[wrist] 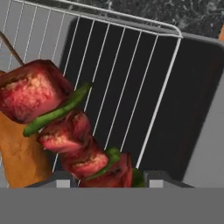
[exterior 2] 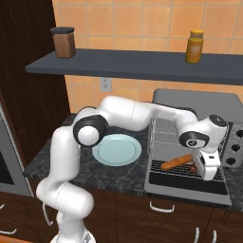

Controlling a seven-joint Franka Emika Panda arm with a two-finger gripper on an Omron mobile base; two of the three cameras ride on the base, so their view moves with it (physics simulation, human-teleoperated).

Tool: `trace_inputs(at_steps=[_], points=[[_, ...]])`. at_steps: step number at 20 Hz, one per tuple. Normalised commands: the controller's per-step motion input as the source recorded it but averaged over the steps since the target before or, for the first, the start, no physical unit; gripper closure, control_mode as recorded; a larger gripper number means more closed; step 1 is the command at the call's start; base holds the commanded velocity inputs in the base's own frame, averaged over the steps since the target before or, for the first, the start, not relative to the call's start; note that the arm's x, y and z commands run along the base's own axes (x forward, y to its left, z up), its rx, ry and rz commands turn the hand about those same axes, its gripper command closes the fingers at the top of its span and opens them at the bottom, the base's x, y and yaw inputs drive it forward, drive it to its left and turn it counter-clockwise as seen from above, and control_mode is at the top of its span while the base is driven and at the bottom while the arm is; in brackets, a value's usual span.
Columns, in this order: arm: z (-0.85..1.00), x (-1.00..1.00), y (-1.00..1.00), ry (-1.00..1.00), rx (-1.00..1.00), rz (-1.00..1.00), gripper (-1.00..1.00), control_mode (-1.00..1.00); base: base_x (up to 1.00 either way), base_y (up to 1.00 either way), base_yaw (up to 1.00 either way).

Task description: Pick up the kebab skewer and baguette bread, and place them inside the toaster oven. Close the toaster oven door and start by setting the timer.

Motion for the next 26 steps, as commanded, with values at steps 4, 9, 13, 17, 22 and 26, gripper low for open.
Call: trace_inputs(at_steps=[4,9,13,17,22,26], points=[[-0.04,0.12,0.00,-0.05,0.00,0.00,1.00,-1.00,0.00,0.00,0.00],[-0.18,0.19,0.01,-0.04,0.00,0.00,1.00,-1.00,0.00,0.00,0.00],[-0.33,0.34,0.11,-0.01,0.00,0.00,1.00,-1.00,0.00,0.00,0.00],[-0.29,0.25,0.01,0.00,0.00,0.00,1.00,-1.00,0.00,0.00,0.00],[-0.23,0.13,0.00,0.00,0.00,0.00,1.00,-1.00,0.00,0.00,0.00],[-0.13,0.00,0.00,0.00,0.00,0.00,-1.00,-1.00,0.00,0.00,0.00]])
